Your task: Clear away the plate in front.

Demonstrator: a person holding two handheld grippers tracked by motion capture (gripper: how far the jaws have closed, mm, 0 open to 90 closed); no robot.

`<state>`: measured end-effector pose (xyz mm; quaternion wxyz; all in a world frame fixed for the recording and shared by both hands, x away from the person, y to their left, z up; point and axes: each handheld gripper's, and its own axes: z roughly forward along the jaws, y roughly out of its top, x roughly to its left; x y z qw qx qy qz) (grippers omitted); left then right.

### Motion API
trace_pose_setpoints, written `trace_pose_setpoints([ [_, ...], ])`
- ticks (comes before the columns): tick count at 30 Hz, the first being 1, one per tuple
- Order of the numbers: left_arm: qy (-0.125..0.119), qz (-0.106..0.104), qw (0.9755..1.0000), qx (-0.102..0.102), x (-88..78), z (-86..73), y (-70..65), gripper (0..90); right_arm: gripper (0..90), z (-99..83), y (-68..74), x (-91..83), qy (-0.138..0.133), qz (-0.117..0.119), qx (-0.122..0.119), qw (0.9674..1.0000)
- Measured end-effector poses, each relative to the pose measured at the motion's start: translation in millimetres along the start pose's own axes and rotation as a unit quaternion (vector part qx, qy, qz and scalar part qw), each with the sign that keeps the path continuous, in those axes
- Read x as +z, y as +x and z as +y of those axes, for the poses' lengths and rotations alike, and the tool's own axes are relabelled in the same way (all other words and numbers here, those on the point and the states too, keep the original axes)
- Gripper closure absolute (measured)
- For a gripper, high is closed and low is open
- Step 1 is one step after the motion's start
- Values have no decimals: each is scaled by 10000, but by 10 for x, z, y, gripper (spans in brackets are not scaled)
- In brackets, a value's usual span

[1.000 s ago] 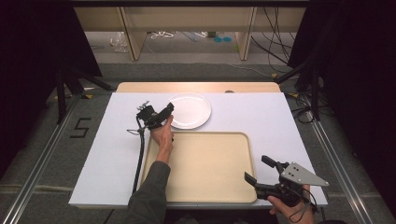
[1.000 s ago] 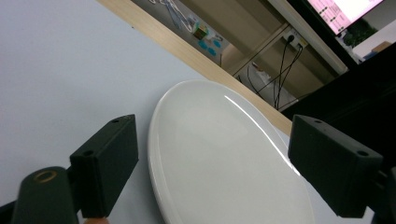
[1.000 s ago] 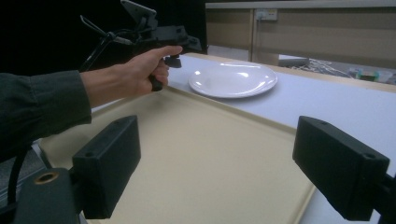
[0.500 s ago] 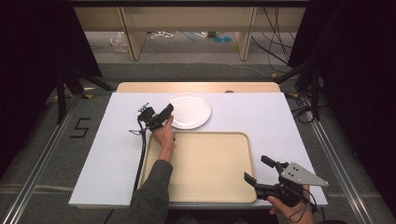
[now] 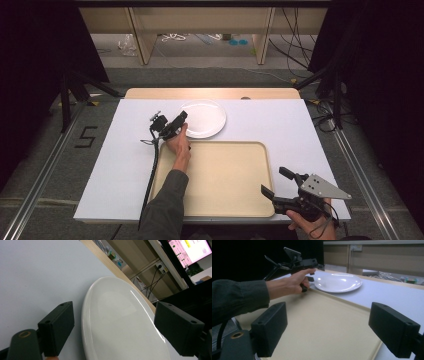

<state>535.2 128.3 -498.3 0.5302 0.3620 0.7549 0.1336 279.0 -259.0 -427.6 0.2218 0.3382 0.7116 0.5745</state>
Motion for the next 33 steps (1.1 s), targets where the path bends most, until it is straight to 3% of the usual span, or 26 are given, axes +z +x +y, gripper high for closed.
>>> trace_pose_setpoints([
  [7, 57, -72, 9998, -158, 43, -31, 11, 169, 162, 2, 0, 2, -17, 24, -20, 10000],
  [14, 147, -152, 9987, -466, 79, -63, 25, 183, 163, 2, 7, 3, -26, 72, -1, 10000],
  [16, 172, -225, 9978, -600, 89, -71, 24, 192, 163, 3, 4, 2, -11, 63, -2, 10000],
  [18, 168, -263, 9957, -867, 106, -79, 12, 202, 163, 2, 6, 3, -24, 80, -9, 10000],
  [21, 185, -295, 9948, -962, 111, -80, 25, 226, 163, 4, 8, 5, -41, 97, -14, 9999],
  [27, 114, -202, 9921, -1232, 126, -71, 29, 283, 163, 7, 14, 3, -19, 66, -22, 10000],
  [30, 78, -159, 9917, -1270, 128, -78, 35, 330, 164, 8, 20, 8, -63, 128, 48, 9999],
  [33, 46, -42, 9915, -1298, 119, -88, 44, 395, 165, 19, 9, -24, 116, 68, -26, 9999],
])
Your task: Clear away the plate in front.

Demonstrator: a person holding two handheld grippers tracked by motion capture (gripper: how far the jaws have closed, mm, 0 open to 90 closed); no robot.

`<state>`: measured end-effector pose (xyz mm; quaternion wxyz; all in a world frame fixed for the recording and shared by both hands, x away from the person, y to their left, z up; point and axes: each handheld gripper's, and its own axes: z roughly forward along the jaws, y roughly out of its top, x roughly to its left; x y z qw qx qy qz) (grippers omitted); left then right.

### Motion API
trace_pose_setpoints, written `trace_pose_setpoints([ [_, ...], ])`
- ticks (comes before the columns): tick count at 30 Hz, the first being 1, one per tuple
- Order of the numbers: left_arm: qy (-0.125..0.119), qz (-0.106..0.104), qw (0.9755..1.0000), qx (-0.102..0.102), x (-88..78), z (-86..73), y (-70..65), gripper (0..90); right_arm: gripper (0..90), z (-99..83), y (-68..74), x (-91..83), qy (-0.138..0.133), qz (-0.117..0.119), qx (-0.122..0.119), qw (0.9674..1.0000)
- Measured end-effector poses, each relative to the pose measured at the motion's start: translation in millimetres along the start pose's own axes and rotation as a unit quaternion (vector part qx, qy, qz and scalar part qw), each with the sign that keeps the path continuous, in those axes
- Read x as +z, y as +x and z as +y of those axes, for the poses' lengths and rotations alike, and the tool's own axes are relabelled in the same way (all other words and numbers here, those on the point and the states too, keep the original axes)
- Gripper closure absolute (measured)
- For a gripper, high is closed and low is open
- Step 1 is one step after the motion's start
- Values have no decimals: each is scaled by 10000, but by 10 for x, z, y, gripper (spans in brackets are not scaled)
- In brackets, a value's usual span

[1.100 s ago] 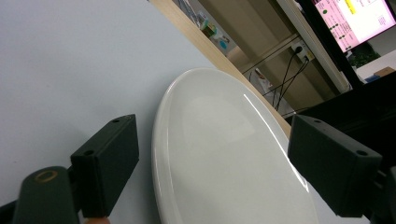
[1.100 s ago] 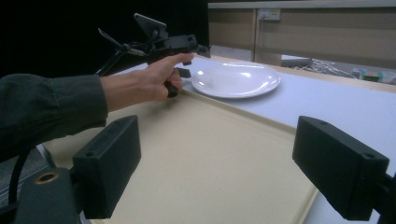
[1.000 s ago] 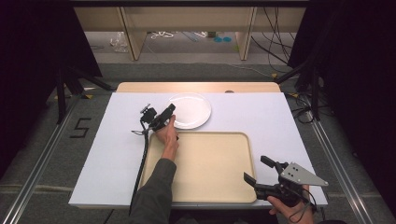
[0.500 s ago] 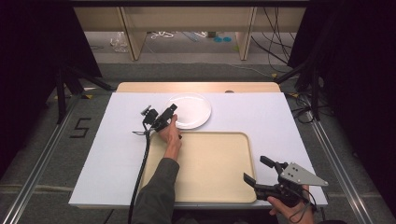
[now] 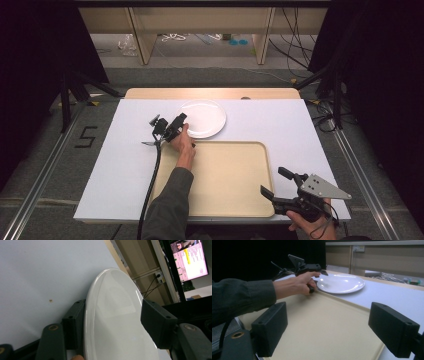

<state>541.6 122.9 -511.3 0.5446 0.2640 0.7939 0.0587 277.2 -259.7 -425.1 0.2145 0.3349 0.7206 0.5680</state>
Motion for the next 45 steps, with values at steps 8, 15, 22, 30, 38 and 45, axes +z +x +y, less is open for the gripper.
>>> trace_pose_setpoints([
  [8, -120, 391, 9991, -131, -3, -16, 7, 605, 168, 2, -12, 7, -139, -13, 4, 9999],
  [15, -78, 598, 9979, -234, -11, -6, 32, 730, 169, 12, -21, -10, -103, -14, 40, 9999],
  [22, -65, 515, 9978, -410, -32, -2, 79, 810, 170, 20, -51, -21, -250, -50, 58, 9997],
  [30, -191, -16, 9974, -695, -70, 3, 82, 862, 172, 26, -51, -37, -165, -72, 33, 9998],
  [38, -199, -248, 9950, -952, -75, 21, 122, 857, 173, 27, -59, -42, -190, -79, 67, 9998],
  [45, -148, -380, 9928, -1129, -94, 28, 168, 853, 173, 25, -63, -42, -218, -52, 100, 9997],
])
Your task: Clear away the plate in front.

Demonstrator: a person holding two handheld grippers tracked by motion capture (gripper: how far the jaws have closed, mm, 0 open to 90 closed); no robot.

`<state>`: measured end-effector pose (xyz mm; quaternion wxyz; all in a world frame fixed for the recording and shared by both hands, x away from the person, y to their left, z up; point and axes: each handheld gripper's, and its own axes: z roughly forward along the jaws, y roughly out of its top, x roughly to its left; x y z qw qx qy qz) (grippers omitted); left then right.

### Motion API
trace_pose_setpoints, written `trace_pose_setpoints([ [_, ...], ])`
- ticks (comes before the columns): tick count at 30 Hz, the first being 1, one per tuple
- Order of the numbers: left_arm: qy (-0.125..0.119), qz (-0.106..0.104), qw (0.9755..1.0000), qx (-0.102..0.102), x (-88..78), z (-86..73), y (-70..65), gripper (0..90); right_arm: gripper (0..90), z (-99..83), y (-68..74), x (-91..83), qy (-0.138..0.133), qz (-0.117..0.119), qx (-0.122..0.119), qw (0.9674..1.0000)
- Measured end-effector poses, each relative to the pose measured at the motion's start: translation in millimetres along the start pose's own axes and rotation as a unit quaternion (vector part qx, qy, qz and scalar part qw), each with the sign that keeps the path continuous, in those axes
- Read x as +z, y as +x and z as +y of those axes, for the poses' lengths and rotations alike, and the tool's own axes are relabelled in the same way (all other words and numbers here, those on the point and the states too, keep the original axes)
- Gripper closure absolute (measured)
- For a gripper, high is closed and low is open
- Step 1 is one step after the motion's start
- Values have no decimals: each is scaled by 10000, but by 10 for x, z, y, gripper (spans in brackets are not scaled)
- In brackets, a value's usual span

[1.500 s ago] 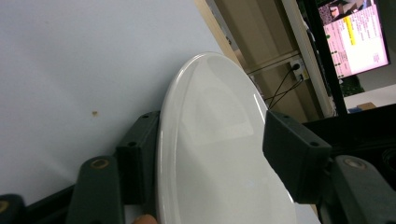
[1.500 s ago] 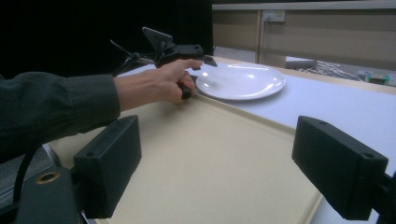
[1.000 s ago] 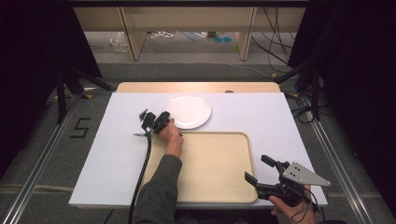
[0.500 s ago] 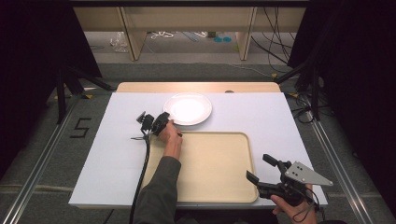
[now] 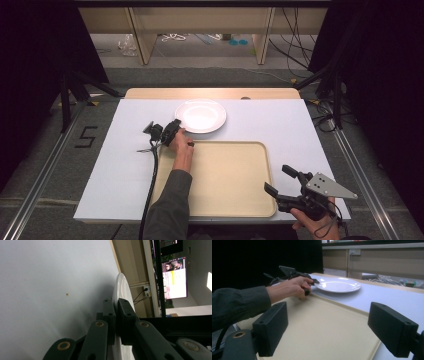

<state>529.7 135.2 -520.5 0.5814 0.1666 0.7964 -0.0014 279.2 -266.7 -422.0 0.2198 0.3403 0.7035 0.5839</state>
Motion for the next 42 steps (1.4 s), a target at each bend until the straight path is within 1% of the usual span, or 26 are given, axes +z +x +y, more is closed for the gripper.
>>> trace_pose_setpoints([
  [2, -50, -70, 10000, -30, -19, 12, -15, 848, 173, -1, 0, 4, -37, -8, 7, 10000],
  [3, -67, -116, 9999, -49, -28, 15, -15, 847, 173, 1, -1, -2, -1, -3, -4, 10000],
  [6, -68, -230, 9996, -151, -72, 30, -13, 850, 173, 0, 1, -2, -6, 1, -2, 10000],
  [11, -101, -341, 9993, -149, -155, 46, -31, 848, 173, 1, 1, -7, 27, -30, -20, 10000],
  [12, -102, -431, 9989, -144, -204, 55, -30, 848, 173, 1, 1, -5, 19, -22, -25, 10000],
  [13, -102, -431, 9989, -144, -204, 55, -30, 847, 173, 2, 8, -11, 79, -21, 17, 10000],
  [14, -121, -469, 9988, -98, -255, 61, -24, 848, 173, 3, 15, -13, 113, -8, 64, 9999],
  [15, -139, -549, 9982, -206, -281, 63, -36, 849, 173, 3, 15, -12, 110, -16, 59, 9999],
  [17, -162, -563, 9981, -201, -313, 65, -42, 848, 173, 2, 15, -11, 104, -16, 48, 9999],
  [18, -191, -585, 9980, -150, -352, 67, -58, 848, 173, 2, 15, -12, 111, -17, 51, 9999],
  [19, -201, -613, 9977, -182, -397, 68, -59, 848, 173, 3, 12, -11, 110, -21, 53, 9999],
  [21, -219, -621, 9977, -153, -421, 67, -58, 849, 173, 2, 12, -10, 108, -21, 50, 9999],
  [22, -242, -638, 9975, -205, -481, 59, -49, 849, 173, 2, 15, -9, 85, 10, 70, 9999],
  [24, -200, -702, 9971, -199, -523, 57, -19, 848, 173, 2, 15, -8, 85, 3, 63, 9999],
  [25, -220, -686, 9972, -221, -547, 58, -8, 848, 173, 2, 15, -10, 93, 2, 65, 9999],
  [26, -220, -704, 9968, -304, -568, 57, 2, 848, 173, 1, 15, -9, 90, 3, 63, 9999],
  [28, -293, -720, 9965, -301, -614, 57, 12, 847, 173, 1, 17, -8, 84, 6, 72, 9999],
  [29, -279, -772, 9961, -330, -654, 62, 17, 847, 173, -5, 16, 6, -12, 15, 67, 10000],
  [30, -270, -769, 9961, -336, -682, 66, 26, 847, 173, -6, 15, 8, -17, 20, 66, 10000],
  [31, -271, -796, 9957, -380, -704, 67, 37, 848, 173, -1, 14, -2, 56, -31, 37, 10000],
  [33, -290, -863, 9948, -450, -761, 71, 49, 848, 173, 1, 6, -2, 48, -42, -8, 10000],
  [34, -299, -855, 9950, -416, -798, 74, 64, 848, 173, 2, 6, -7, 67, -41, 3, 10000],
  [36, -322, -872, 9946, -451, -845, 69, 83, 847, 173, 4, 3, -8, 52, -53, 0, 10000],
  [37, -303, -920, 9945, -398, -880, 70, 96, 848, 173, 1, 2, -1, -1, -25, 18, 10000],
  [39, -310, -930, 9940, -492, -936, 62, 120, 848, 173, 0, 1, -1, 7, -18, 25, 10000],
  [42, -325, -919, 9939, -511, -987, 54, 148, 847, 173, 0, 3, -3, 26, -33, 18, 10000],
])
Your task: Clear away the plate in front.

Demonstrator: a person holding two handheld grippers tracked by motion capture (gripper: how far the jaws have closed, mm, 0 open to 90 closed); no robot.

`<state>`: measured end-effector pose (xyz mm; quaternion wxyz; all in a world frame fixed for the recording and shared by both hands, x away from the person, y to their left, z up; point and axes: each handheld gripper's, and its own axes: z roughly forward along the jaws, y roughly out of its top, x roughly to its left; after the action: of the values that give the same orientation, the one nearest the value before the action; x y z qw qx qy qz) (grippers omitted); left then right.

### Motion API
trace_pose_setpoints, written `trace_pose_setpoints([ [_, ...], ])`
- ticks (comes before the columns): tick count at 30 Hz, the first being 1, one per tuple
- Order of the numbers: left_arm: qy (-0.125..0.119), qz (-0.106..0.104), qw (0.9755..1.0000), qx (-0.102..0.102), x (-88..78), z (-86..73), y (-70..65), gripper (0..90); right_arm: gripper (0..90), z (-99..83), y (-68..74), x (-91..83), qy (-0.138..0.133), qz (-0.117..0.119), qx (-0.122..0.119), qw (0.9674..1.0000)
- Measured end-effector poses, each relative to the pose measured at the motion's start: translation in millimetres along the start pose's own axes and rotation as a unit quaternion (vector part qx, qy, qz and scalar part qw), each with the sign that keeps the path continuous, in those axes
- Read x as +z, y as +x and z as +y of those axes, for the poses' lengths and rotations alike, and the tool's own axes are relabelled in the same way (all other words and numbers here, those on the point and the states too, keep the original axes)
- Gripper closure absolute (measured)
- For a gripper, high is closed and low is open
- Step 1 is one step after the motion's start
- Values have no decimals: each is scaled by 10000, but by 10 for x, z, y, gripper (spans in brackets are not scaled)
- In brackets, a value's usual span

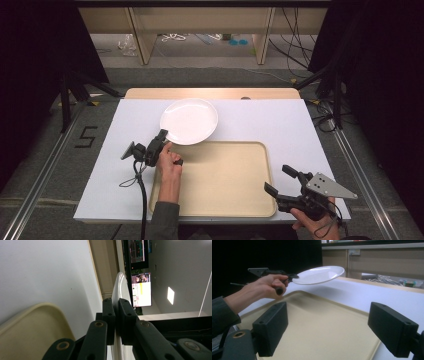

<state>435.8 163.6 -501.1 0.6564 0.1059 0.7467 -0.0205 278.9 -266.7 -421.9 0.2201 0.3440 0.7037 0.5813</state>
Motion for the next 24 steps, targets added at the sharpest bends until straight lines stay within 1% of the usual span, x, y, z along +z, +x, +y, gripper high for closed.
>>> trace_pose_setpoints([
  [1, 26, -38, 10000, -17, -76, 1, 25, 848, 173, -1, 0, 0, -3, 2, -6, 10000],
  [2, 84, -37, 9999, 67, -93, 4, 44, 848, 173, -1, -1, 3, -19, 12, 6, 10000],
  [4, -21, -81, 9999, -76, -142, 4, 27, 848, 173, -3, -3, 6, -23, 24, 20, 10000],
  [5, 5, -75, 10000, -13, -169, 6, 31, 849, 173, -4, -3, 9, -55, 32, 27, 10000],
  [6, 7, -86, 10000, -23, -198, 5, 37, 849, 172, -6, 2, 11, -71, 44, 79, 9999],
  [7, 7, -77, 10000, 8, -227, 3, 49, 848, 172, -8, 8, 12, -73, 49, 126, 9999],
  [8, -30, -30, 10000, 38, -252, -6, 51, 848, 172, -9, 5, 18, -116, 51, 111, 9999],
  [9, -20, -90, 9999, 74, -284, -12, 67, 848, 173, -9, 6, 16, -106, 50, 120, 9999],
  [11, 17, -32, 10000, 30, -331, -23, 98, 848, 173, -8, 5, 18, -117, 45, 107, 9999],
  [12, 48, -26, 10000, -17, -366, -34, 116, 848, 173, -6, 7, 10, -74, 29, 102, 9999],
  [13, 71, -60, 10000, -1, -388, -42, 131, 847, 173, -7, 8, 12, -85, 38, 113, 9999],
  [15, 115, -61, 9999, 19, -442, -68, 165, 847, 173, -8, 5, 17, -112, 47, 118, 9999],
  [16, 104, -45, 9999, -4, -468, -80, 175, 847, 173, -8, 8, 16, -98, 49, 137, 9998],
  [18, 129, -80, 9999, 2, -539, -99, 199, 847, 173, -6, 4, 9, -75, 37, 95, 9999],
  [19, 129, -80, 9999, 2, -539, -99, 199, 847, 173, -5, 2, 10, -80, 31, 90, 9999],
  [20, 145, -55, 9999, -14, -583, -113, 210, 847, 173, -5, 1, 10, -82, 29, 83, 9999],
  [21, 161, -86, 9998, 10, -612, -120, 214, 847, 172, -8, -3, 17, -133, 28, 59, 9999],
  [23, 189, -132, 9997, 63, -669, -137, 225, 847, 173, -7, -2, 15, -117, 16, 55, 9999],
  [24, 199, -106, 9997, 60, -696, -148, 227, 847, 173, -7, 7, 12, -86, 34, 115, 9999],
])
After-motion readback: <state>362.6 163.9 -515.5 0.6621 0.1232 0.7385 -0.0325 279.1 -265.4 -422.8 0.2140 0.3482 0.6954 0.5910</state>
